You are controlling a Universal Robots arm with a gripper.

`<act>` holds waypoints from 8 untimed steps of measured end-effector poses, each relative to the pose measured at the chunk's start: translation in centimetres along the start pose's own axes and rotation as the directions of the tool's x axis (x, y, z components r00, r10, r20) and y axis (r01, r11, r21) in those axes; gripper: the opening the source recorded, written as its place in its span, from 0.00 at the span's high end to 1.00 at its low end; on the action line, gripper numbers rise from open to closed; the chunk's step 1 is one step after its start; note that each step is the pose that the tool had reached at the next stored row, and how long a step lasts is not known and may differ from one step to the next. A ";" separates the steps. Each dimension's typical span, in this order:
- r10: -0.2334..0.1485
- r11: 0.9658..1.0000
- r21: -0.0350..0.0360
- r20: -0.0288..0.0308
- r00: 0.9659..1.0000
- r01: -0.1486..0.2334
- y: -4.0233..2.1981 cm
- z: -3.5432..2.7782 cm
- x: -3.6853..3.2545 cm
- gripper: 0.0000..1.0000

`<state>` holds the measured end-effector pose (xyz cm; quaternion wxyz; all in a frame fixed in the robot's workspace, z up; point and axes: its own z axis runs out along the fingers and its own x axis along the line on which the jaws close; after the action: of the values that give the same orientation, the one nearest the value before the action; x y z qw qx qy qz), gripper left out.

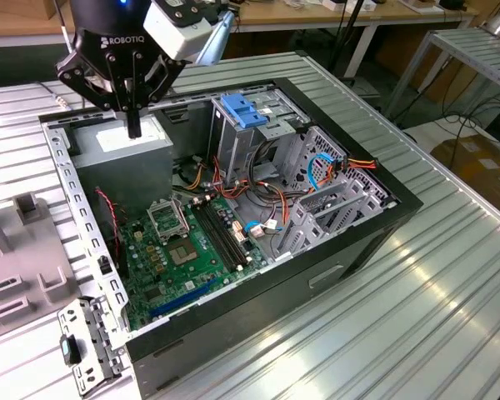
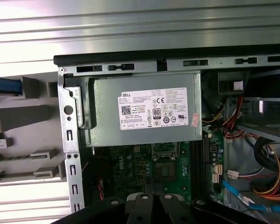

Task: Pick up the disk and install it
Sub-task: 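Reach for the disk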

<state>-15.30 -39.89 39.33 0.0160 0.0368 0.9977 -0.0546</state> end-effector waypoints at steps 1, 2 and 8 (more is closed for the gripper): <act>0.000 1.000 0.000 0.000 1.000 0.000 0.00 -0.01 0.04 0.89; 0.000 1.000 0.000 0.000 1.000 0.000 -0.01 0.00 0.11 0.89; 0.000 1.000 0.000 0.000 1.000 0.000 -0.03 -0.01 0.46 0.89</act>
<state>-15.76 -39.89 39.33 0.0160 0.0368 0.9977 -0.0546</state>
